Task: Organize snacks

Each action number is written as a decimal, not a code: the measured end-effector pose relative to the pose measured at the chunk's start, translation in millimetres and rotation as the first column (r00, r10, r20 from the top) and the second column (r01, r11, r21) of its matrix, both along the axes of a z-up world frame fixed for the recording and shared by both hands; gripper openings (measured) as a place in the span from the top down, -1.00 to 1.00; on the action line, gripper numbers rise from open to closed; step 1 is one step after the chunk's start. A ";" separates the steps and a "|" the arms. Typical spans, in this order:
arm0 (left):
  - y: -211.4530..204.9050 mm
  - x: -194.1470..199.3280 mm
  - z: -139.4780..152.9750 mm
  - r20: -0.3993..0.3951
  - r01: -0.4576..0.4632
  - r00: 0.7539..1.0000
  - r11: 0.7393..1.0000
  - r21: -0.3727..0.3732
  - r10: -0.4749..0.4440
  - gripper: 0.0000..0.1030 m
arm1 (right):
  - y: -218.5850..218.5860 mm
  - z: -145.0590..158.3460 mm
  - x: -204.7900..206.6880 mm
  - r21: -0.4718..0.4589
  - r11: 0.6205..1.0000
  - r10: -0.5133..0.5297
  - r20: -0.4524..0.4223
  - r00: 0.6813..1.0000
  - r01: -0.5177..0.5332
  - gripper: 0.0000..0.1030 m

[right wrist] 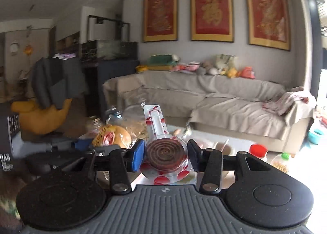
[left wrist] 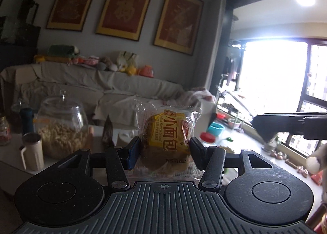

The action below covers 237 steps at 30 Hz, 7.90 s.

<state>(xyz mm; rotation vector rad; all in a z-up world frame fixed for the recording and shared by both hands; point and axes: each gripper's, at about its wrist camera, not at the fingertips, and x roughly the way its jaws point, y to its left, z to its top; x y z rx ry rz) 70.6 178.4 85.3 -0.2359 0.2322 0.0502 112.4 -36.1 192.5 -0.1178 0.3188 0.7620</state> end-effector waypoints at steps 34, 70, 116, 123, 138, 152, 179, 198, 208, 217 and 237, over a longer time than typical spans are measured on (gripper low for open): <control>-2.7 82.9 -98.7 -0.374 -0.085 0.926 0.994 -0.076 0.051 -0.02 | 5.5 -152.8 116.1 -0.194 0.976 -0.149 -0.238 0.960 0.104 -0.34; -197.6 99.1 5.8 -0.508 0.242 0.823 0.966 -0.087 -0.252 0.41 | -75.0 -215.1 248.2 -0.158 0.957 -0.286 -0.376 0.881 0.243 -0.48; -103.2 49.1 -164.9 -0.496 0.164 0.831 0.964 -0.211 -0.250 0.41 | -21.3 -245.9 187.6 -0.286 0.958 -0.109 -0.438 0.892 -0.024 -0.56; -91.0 41.7 -178.4 -0.483 0.147 0.834 0.951 -0.274 -0.268 0.41 | -65.5 -228.7 156.4 -0.293 0.955 -0.164 -0.420 0.893 0.037 0.57; -123.0 42.2 -172.1 -0.459 0.278 0.810 0.928 -0.247 -0.365 0.41 | -143.5 -232.9 58.4 -0.084 0.985 -0.172 -0.480 0.860 0.150 0.56; -155.3 85.1 -139.2 -0.408 0.373 0.831 0.923 -0.098 -0.379 0.41 | -173.4 -237.2 30.0 -0.087 0.974 -0.226 -0.402 0.887 0.209 -0.23; -179.6 191.0 -178.8 -0.599 0.396 0.687 0.903 -0.165 -0.411 0.40 | -188.0 -265.8 11.8 0.021 0.971 -0.203 -0.447 0.871 0.237 -0.49; -138.0 90.6 -170.8 -0.508 0.466 0.688 0.852 -0.237 -0.517 0.40 | -164.4 -255.3 17.0 -0.165 0.957 -0.282 -0.357 0.890 0.237 -0.66; -113.5 72.5 -183.8 -0.488 0.343 0.743 0.886 -0.312 -0.459 0.40 | -125.8 -255.6 0.0 -0.300 0.947 -0.198 -0.259 0.945 0.116 -0.66; -134.5 47.2 -182.0 -0.477 0.412 0.733 0.875 -0.255 -0.485 0.40 | -162.8 -226.8 21.3 -0.137 0.975 -0.213 -0.358 0.909 0.175 -0.66; -115.6 38.5 -189.0 -0.460 0.357 0.764 0.890 -0.283 -0.453 0.40 | -130.8 -229.9 71.8 -0.218 0.951 -0.289 -0.376 0.880 0.219 0.70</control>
